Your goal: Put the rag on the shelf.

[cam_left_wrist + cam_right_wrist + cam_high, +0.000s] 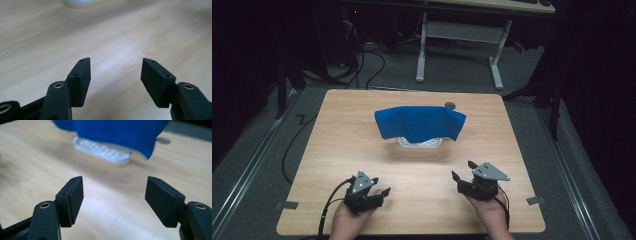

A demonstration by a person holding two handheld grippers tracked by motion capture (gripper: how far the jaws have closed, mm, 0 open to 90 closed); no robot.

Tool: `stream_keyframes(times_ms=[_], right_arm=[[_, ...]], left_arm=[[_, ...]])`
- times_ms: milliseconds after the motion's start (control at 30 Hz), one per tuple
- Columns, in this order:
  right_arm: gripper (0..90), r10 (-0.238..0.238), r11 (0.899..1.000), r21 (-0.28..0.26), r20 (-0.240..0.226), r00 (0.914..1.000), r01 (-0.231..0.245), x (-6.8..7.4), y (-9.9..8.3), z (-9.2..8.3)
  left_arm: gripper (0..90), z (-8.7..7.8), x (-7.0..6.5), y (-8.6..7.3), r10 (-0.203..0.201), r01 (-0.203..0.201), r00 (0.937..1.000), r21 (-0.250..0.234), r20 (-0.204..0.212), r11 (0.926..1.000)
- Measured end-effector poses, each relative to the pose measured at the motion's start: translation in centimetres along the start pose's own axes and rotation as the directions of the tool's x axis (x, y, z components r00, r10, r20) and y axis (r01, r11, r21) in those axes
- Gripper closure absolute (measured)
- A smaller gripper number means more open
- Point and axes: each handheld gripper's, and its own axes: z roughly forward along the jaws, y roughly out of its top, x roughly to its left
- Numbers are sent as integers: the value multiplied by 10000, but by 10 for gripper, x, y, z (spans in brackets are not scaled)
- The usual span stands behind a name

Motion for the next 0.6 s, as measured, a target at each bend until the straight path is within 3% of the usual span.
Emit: stream_keyframes(times_ms=[100, 133, 167, 233, 300, 367, 433, 600], right_arm=[[348, 286, 9996, -4, 67, 9996, -286, 13, -22, 0], [349, 294, 9990, 328, -88, 9995, -291, 17, -31, 3], [327, 102, 9978, 655, -385, 9992, -77, 20, -32, 7], [344, -646, 9959, 598, -484, 9967, 675, 23, -31, 12], [337, -727, 9950, 631, -719, 9948, 773, 21, -28, 17], [337, -827, 9943, 616, -781, 9935, 876, 19, -26, 21], [337, -744, 9942, 714, -765, 9943, 799, 16, -28, 23], [338, -526, 9953, 778, -583, 9969, 570, 9, -33, 16]], left_arm=[[410, 7, -13, -1, 667, -675, 9975, 310, 252, 9972], [409, 10, -15, 0, 910, -920, 9955, 425, 248, 9949], [404, 12, -16, 1, 1186, -1194, 9927, 484, 197, 9917], [388, 12, -13, 5, 1656, -1637, 9857, 569, -305, 9849], [388, 6, 1, 7, 1157, -1143, 9922, 317, -454, 9929], [388, 3, 13, 5, 354, -350, 9991, 191, -228, 9992], [389, 1, 22, 1, -241, 241, 9997, 249, 2, 9994], [387, 5, 23, 2, -395, 394, 9992, 294, 27, 9988]])
